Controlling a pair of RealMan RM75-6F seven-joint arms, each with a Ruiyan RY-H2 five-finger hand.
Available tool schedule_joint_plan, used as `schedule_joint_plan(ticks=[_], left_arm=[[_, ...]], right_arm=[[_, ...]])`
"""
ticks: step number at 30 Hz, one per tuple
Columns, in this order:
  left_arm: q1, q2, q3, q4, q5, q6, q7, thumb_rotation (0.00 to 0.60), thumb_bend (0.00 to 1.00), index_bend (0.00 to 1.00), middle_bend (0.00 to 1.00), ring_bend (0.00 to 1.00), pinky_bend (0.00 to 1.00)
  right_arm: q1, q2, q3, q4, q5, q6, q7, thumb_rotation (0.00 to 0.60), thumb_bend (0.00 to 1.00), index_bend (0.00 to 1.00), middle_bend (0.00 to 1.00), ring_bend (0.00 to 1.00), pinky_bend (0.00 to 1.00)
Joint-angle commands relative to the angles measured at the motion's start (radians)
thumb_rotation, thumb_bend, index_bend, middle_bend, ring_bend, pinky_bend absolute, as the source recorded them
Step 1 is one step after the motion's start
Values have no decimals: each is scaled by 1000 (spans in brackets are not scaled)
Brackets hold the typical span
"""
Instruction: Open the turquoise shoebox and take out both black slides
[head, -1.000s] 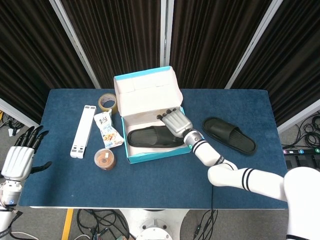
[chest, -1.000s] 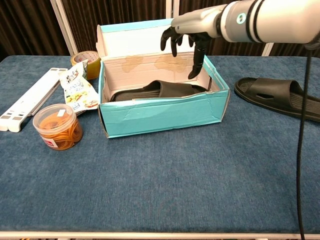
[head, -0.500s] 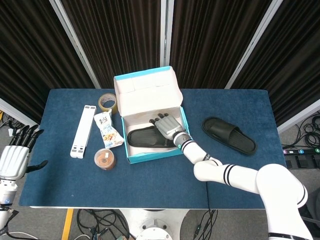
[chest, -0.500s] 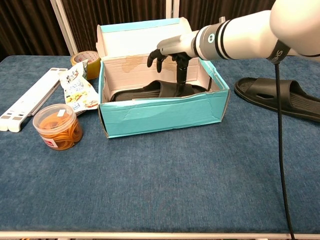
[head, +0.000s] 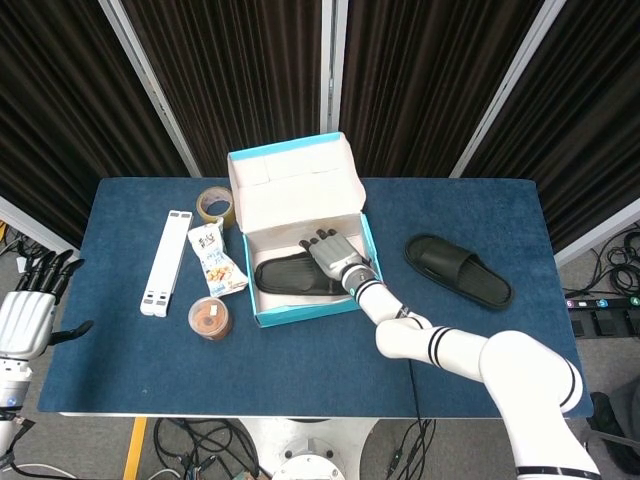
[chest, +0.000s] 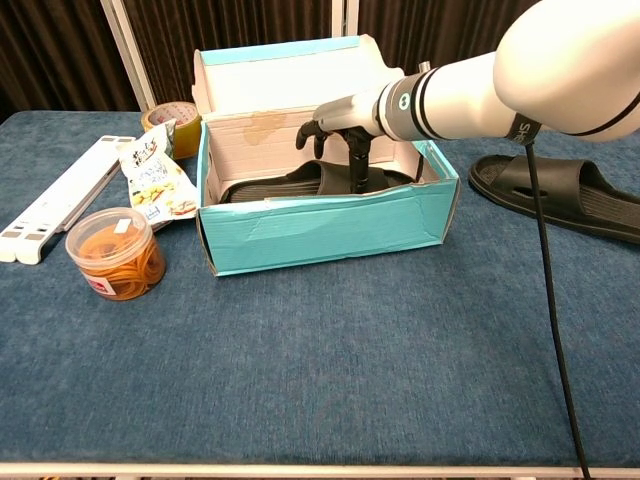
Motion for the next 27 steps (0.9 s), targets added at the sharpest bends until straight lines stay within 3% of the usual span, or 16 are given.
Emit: schedule_joint_plan(ticks=[1,5,15,27], left_arm=[[1,-1,1,3,1,0,-2,600,100,125,53,0,176],[3,-3,3,9,0,0,-8,600,100,125,53,0,176],[6,-6,5,16,2,2,-13,600,100,125,53,0,176],[5,-6,6,16,4,-1,-16,600,100,125,53,0,176]], right_arm=[[7,-14,-9,17,3,-1,5,600,0,87,172,52,146],[7,-32,-17,35,-9,16,9,600,0,136,243,145,231],[-3,-64,-17,62,-36,59,10,600,29,391,404,310,414],[-41,-56,26,35,-140,128,39,600,161,593,538,470,594]])
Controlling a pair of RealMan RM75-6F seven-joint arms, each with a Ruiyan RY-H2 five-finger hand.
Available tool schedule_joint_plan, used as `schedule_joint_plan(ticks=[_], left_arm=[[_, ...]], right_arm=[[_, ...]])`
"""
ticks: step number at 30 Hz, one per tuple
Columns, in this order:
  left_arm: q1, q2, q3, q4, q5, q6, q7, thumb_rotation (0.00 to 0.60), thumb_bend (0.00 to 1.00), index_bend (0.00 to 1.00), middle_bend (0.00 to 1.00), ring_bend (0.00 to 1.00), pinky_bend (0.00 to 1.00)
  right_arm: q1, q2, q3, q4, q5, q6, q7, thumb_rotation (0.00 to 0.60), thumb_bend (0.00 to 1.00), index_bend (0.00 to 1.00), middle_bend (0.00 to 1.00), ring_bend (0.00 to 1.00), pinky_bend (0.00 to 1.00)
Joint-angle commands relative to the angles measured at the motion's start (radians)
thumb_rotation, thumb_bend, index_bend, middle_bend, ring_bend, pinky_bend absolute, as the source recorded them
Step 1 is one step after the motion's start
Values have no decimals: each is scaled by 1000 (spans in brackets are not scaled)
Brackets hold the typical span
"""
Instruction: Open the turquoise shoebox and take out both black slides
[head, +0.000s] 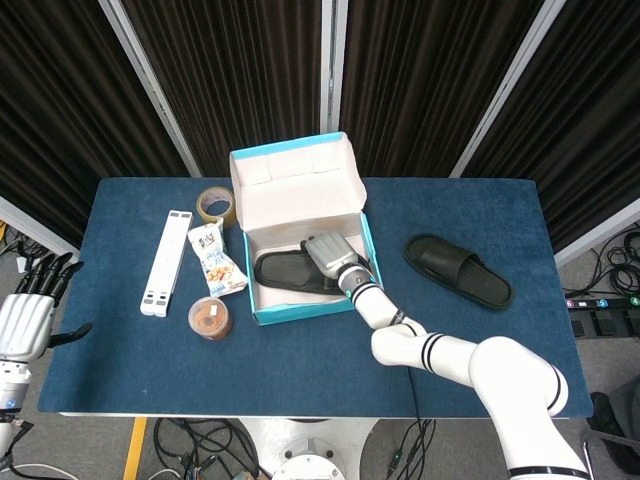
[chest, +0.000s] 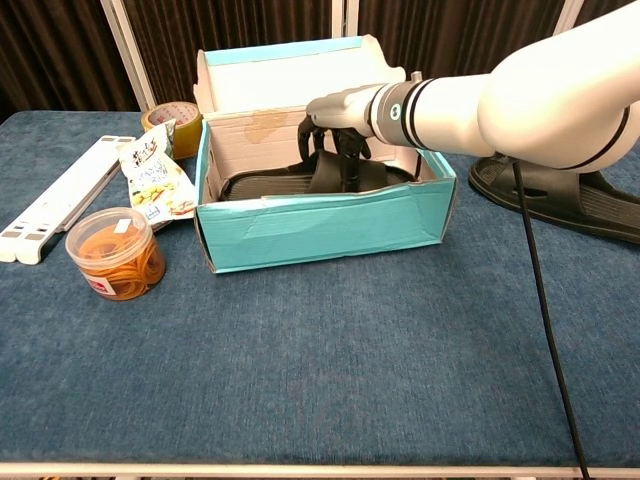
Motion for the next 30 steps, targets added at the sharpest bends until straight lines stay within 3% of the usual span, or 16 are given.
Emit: schedule_joint_plan(ticks=[1,17,30], left_arm=[[-1,0,0,0,0,-1,1,600,100,125,53,0,176],[-6,6,0,-11,3,-7,8,600,100,125,53,0,176],[-12,9,-1,-19,10,-7,15,600,99,125,53,0,176]], right_arm=[[-14,9,13,-14,-31,13,11,600,166,600,543,475,599],[-81,69,78,-103,-215,101,84,600,252,655,588,520,651],[-123,141,102,-231,-310,193,64,600,289,680,605,539,671]])
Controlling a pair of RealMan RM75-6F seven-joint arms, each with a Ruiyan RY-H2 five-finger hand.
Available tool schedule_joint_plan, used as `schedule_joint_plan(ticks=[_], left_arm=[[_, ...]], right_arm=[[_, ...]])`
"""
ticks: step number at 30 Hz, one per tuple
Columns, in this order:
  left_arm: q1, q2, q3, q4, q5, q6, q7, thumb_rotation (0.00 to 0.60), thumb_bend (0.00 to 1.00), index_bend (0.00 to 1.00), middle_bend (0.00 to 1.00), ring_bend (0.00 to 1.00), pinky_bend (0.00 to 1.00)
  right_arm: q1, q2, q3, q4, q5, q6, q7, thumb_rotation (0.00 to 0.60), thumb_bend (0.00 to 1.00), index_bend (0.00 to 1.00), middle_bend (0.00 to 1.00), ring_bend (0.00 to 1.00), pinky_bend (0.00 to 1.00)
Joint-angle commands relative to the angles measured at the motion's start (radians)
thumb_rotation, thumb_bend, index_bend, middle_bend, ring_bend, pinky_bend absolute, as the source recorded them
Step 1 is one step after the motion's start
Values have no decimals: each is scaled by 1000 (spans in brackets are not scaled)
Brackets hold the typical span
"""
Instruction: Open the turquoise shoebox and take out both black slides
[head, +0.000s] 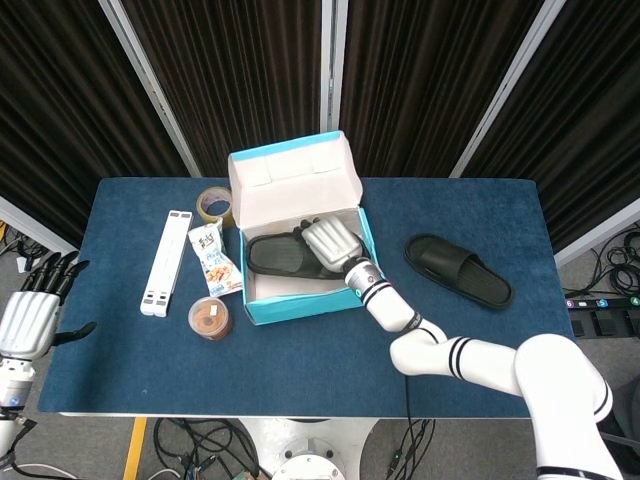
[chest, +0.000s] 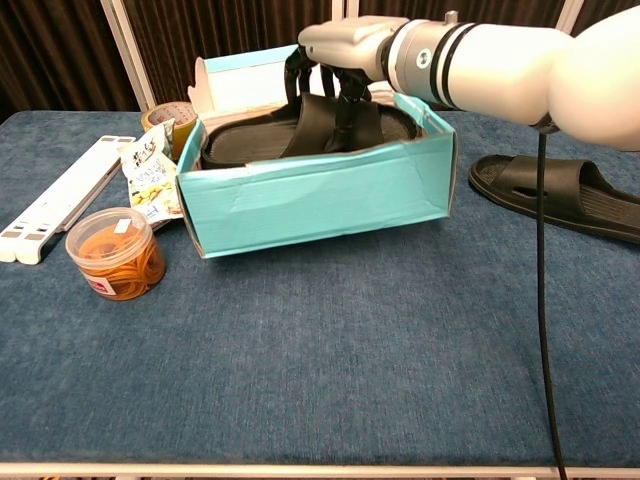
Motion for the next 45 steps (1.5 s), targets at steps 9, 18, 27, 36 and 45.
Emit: schedule_joint_plan(ticks=[9,18,27,36,45], left_arm=[[1,1,2,-6,0,2,4,600,100,125,53,0,176],[2,-4,4,2,-3,-3,-1,600,100,125,53,0,176],[2,-9,6,10,-2,-3,-6,600,100,125,53,0,176],[3,-14,6,18,-4,-4,-13,600,100,125,53,0,176],[4,-17,7,22,-3,-1,-15,600,100,124,53,0,176]], right_arm=[[-47,-19,0,6,-90,24,53,600,302,681,606,540,671],[-58,-59,-45,99,-253,33,72,600,325,681,606,541,671],[-62,-63,-119,142,-397,65,-63,600,326,682,606,540,671],[-61,-68,-119,168,-487,97,-81,600,327,683,606,541,671],[-64,-68,-133,184,-611,176,-109,600,327,684,606,541,672]])
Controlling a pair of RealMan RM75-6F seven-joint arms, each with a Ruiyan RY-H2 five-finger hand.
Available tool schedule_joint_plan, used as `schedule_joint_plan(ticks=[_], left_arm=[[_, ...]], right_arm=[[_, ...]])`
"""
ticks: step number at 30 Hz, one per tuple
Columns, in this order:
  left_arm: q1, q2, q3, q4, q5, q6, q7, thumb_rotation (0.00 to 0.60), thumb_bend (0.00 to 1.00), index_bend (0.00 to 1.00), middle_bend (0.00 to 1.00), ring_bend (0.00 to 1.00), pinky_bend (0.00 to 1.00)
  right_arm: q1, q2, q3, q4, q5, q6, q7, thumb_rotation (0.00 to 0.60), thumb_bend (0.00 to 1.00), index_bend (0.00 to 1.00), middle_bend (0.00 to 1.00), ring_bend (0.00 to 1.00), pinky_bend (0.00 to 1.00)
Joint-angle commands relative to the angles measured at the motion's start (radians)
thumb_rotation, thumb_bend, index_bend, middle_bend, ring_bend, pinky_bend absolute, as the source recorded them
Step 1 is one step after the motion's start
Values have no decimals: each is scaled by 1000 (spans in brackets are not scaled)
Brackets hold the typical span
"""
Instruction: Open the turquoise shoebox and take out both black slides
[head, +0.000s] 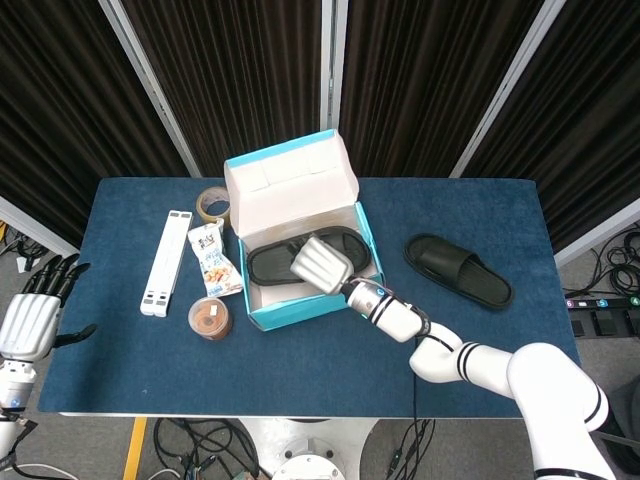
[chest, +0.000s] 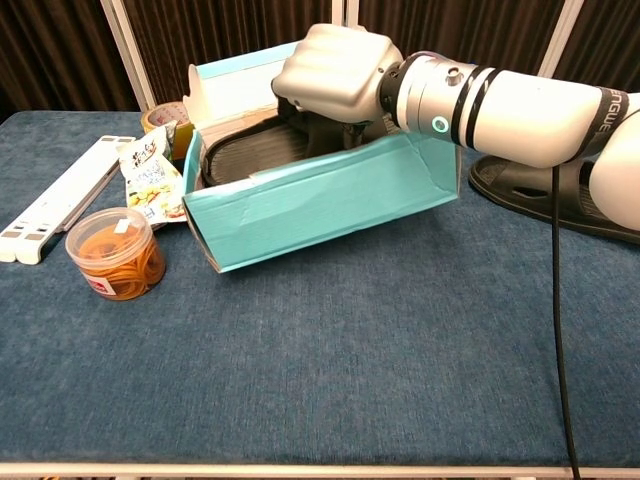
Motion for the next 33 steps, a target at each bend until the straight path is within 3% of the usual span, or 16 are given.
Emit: schedule_joint_plan(ticks=[1,15,20,27,33], left_arm=[[0,-1,0,1,1,1,0,600,99,124,53,0,176],[-1,1,0,-1,2,0,1,600,99,125,53,0,176],[-1,1,1,-2,2,-2,1,600,99,125,53,0,176],[-1,1,4,-2,3,-4,-1,600,99,125,53,0,176],[-2,2,3,-7,6,-1,5,600,99,125,53,0,176]], right_arm=[[-3,-5,-11,21,-56,45,-21,600,327,684,606,541,673],[-28,-70,-11,161,-189,202,-39,600,327,684,606,541,673],[-41,-88,-8,184,-203,229,15,600,327,684,606,541,672],[-89,-85,58,70,-77,164,89,600,327,684,607,541,673],[-109,-64,111,-20,37,80,49,600,327,686,607,548,674]])
